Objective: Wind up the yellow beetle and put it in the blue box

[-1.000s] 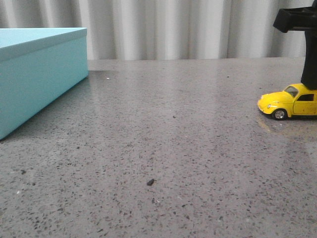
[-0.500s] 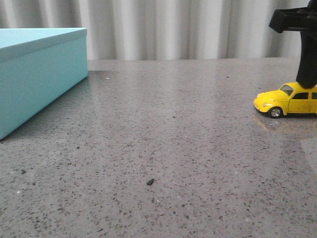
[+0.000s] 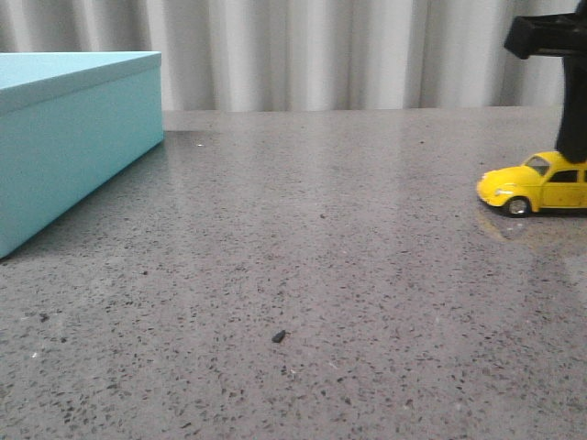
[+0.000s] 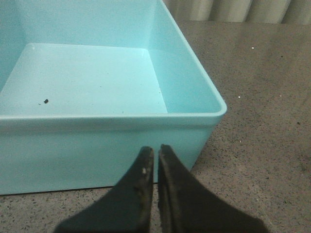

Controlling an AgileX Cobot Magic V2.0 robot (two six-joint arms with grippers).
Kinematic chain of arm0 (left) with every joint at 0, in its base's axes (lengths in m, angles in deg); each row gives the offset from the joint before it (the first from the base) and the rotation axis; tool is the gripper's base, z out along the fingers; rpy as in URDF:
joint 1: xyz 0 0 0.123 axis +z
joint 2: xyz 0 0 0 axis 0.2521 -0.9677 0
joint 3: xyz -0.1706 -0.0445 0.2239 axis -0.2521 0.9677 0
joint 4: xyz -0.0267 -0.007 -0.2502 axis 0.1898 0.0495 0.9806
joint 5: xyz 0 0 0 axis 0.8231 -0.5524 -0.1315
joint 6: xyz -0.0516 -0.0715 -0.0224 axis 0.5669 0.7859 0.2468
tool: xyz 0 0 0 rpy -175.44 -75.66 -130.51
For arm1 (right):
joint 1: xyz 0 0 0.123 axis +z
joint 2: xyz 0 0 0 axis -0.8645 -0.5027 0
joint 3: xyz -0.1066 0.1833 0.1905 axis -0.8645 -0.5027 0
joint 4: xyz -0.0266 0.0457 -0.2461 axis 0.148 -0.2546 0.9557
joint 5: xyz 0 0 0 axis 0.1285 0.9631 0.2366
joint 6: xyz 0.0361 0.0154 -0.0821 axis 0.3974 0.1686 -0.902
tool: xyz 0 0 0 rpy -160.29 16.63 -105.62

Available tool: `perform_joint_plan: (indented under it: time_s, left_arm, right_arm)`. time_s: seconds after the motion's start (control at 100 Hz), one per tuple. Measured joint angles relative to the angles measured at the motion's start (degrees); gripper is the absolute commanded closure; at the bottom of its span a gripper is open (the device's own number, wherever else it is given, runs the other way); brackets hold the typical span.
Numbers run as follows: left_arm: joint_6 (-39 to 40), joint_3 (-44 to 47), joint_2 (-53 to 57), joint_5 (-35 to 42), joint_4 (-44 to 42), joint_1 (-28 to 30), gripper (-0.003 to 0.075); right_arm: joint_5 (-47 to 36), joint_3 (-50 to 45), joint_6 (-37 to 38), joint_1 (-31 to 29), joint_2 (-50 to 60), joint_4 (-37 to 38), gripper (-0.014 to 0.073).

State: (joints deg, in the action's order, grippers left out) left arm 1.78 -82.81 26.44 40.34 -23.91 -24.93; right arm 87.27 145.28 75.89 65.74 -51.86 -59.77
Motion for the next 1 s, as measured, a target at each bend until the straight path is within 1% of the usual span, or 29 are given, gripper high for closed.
perform_joint_plan:
  time_s: [0.1,0.22,0.28,0.4,0.52,0.66,0.79,0.89,1.0]
  left_arm:
    - [0.00,0.00,0.00,0.00,0.00,0.00,0.0741]
    - [0.00,0.00,0.00,0.00,0.00,0.00,0.0741]
    - [0.00,0.00,0.00,0.00,0.00,0.00,0.0741]
    - [0.00,0.00,0.00,0.00,0.00,0.00,0.0741]
    - [0.00,0.00,0.00,0.00,0.00,0.00,0.0741]
    - [0.00,0.00,0.00,0.00,0.00,0.00,0.0741]
    - [0.00,0.00,0.00,0.00,0.00,0.00,0.0741]
    - [0.00,-0.11,0.00,2.49,0.12,0.00,0.0741]
    - [-0.13,-1.44,-0.26,5.15,2.16,0.00,0.0741]
  right_arm:
    - [0.99,0.04,0.95,-2.16,0.00,1.54,0.0645]
    - [2.14,0.04,3.07,-4.37,0.00,6.30,0.0645]
    - [2.29,0.04,3.86,-5.12,0.00,7.49,0.0646]
    - [2.15,0.04,4.24,-5.43,0.12,9.04,0.0646]
    - [-0.28,-0.65,4.24,-4.51,2.52,9.23,0.0646]
    - [-3.83,-0.65,4.13,-2.01,12.75,9.23,0.0646]
    - [-6.42,-0.65,3.52,0.20,25.04,9.23,0.0646]
    - [-8.35,-0.65,2.56,1.50,34.08,9.23,0.0646]
    - [-10.81,-1.29,0.35,2.42,43.68,9.23,0.0646]
